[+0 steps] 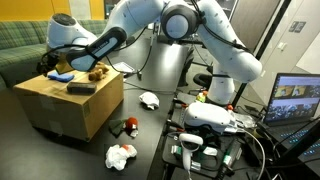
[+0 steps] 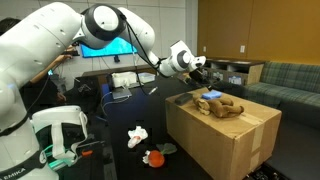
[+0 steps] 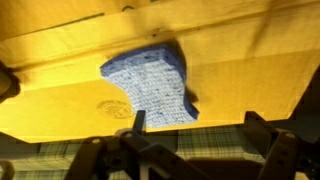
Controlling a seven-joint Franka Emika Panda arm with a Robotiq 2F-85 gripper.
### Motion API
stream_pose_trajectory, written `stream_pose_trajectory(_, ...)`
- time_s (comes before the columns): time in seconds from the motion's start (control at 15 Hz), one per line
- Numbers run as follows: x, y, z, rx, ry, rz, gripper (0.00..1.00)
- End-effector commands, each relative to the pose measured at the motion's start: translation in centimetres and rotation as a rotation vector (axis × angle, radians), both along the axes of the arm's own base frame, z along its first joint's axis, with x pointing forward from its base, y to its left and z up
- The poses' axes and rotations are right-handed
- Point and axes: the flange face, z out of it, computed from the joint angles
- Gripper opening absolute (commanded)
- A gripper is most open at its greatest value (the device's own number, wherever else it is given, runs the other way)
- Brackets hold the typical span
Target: Put the white towel on the table, the then moose on the box, then the blue sponge on the table, then the turnip plushie on the box, then the duster on the table, and lastly, the white cloth on the box
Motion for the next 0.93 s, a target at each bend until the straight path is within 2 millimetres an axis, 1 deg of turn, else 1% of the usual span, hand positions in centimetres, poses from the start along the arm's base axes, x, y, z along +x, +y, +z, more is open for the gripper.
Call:
stream_pose_trajectory(0.0, 2.1, -1.5, -1.7, -0.038, -0.044, -0.061, 1.0)
stream_pose_trajectory(0.2, 2.8, -3.6, -4.1, -0.058, -0.021, -0.088, 1.0)
stream_pose_trajectory(0.33, 3.0, -4.5, -6.0, -0.066, -0.001, -0.097, 1.0)
stream_pose_trajectory(0.6, 3.5, -5.0, -6.9, -0.048, 0.018, -0.093, 1.0)
stream_pose_trajectory(0.67, 3.5, -5.0, -6.7, -0.045, 0.029, -0.09, 0.88)
stream_pose_trajectory(0.73, 3.4, -4.8, -6.6, -0.042, 0.038, -0.084, 0.73)
stream_pose_trajectory(0.87, 3.2, -4.5, -6.0, -0.041, 0.06, -0.07, 0.6)
